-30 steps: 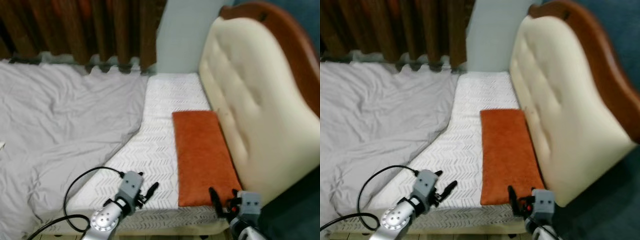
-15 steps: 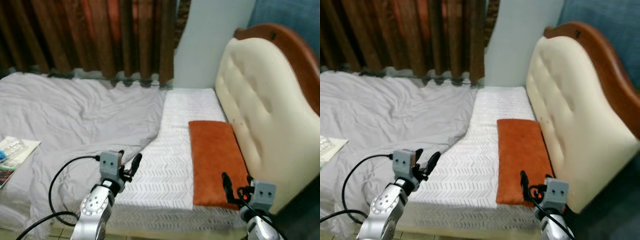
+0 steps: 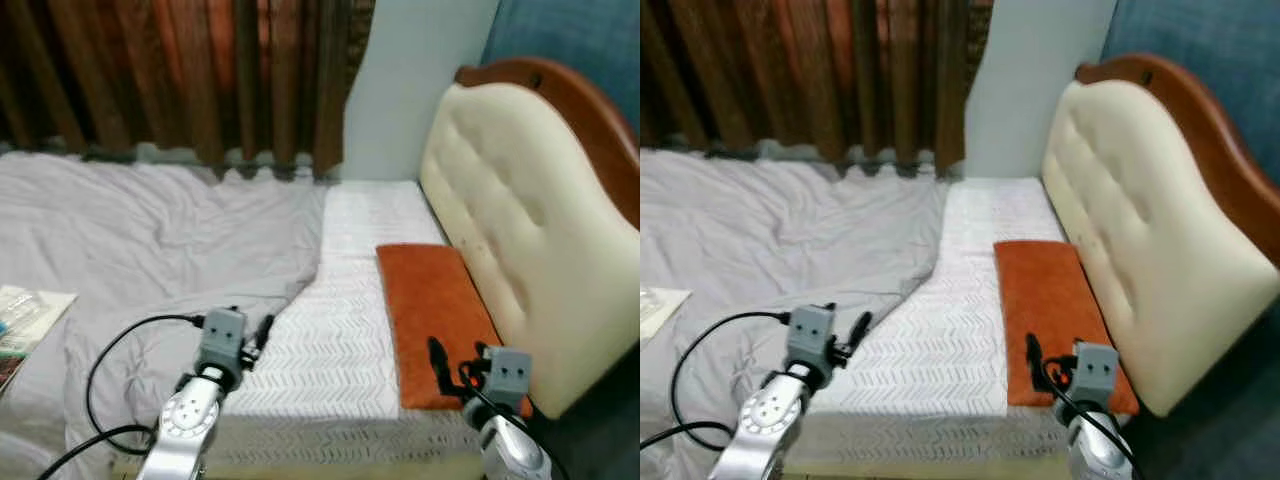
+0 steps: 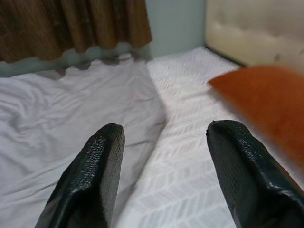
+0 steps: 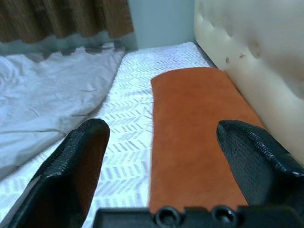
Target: Clean up the room
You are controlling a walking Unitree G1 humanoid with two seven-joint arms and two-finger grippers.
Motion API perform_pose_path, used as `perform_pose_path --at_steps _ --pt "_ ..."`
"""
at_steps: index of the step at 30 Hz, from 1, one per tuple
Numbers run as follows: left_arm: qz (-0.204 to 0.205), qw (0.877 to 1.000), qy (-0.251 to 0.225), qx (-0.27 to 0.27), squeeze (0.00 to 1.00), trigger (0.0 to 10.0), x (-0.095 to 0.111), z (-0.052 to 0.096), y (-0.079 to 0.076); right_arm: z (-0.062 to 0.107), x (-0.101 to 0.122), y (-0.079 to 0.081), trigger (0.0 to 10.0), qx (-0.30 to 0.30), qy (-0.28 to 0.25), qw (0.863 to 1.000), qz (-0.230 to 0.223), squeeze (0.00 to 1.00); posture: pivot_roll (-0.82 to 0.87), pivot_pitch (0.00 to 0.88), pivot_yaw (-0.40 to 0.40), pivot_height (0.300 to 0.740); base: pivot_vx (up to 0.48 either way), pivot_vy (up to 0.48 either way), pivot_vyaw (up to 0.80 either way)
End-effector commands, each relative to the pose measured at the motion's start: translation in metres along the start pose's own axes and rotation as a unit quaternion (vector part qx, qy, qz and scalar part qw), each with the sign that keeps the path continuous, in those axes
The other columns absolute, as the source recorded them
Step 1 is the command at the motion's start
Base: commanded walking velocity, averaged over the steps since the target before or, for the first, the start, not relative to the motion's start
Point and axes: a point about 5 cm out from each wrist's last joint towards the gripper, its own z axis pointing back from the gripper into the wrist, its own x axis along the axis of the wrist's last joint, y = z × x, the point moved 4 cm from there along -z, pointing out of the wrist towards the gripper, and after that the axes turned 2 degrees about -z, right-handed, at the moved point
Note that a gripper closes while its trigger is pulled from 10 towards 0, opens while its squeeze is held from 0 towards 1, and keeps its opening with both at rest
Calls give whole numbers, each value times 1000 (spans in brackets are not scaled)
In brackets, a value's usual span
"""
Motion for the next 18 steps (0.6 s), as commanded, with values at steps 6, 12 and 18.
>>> perform_pose_path --at_steps 6,12,18 --pt "-14 1000 -16 -19 0 10000 8 4 -17 1 -9 4 10000 25 26 999 14 0 34 0 -45 728 0 456 434" --pt "-17 1000 -16 -17 0 10000 8 3 -16 -1 -9 7 10000 37 28 999 18 0 42 0 -54 728 0 458 639" --pt "-15 1000 -8 -15 0 10000 5 3 -13 -6 -9 9 10000 45 30 998 20 0 47 0 -56 728 0 458 486"
